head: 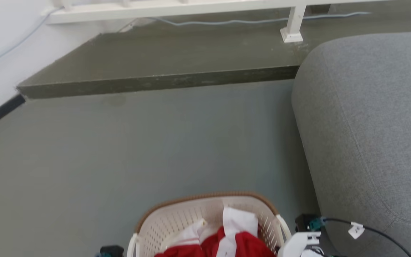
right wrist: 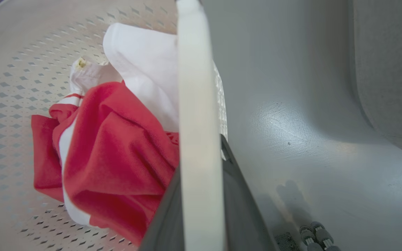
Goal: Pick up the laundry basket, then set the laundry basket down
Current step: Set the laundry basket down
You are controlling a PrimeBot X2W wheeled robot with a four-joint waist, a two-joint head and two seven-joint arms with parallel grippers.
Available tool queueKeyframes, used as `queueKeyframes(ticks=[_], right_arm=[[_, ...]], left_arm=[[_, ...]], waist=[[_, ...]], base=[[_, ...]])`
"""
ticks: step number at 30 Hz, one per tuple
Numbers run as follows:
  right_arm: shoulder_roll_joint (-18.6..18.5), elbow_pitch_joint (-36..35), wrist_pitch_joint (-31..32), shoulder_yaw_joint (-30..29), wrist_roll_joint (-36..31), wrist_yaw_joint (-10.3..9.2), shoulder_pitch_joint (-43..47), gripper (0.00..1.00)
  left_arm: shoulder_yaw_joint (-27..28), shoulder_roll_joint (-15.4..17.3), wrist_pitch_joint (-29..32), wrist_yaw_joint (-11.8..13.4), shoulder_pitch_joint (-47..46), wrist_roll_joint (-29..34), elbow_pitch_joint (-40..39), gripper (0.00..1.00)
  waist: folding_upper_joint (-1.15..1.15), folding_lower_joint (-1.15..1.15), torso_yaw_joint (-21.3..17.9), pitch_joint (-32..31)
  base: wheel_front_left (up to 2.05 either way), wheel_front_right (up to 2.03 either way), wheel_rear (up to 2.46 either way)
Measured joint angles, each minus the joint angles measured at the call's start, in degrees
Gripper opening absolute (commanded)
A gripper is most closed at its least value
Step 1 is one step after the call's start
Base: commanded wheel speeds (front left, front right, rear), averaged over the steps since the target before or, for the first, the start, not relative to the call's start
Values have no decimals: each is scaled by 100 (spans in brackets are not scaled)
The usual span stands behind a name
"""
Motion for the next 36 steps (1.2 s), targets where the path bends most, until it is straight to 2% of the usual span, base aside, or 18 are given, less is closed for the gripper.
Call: queueKeyframes(ticks=[11, 19, 36], right_arm=[[-15, -4, -127, -29, 1, -58, -753, 0], [-47, -8, -280, -129, -11, -64, -1597, 0], [-120, 9, -498, -236, -60, -126, -2667, 0]], left_arm=[[80, 11, -82, 109, -739, 3, -64, 0], [163, 64, -154, 210, -1508, 20, -213, 0], [191, 104, -272, 337, -2543, 225, -363, 0]], waist=[[0, 0, 4, 471], [0, 0, 32, 1036], [0, 1, 94, 2182]], base=[[0, 0, 0], [0, 0, 0], [0, 0, 0]])
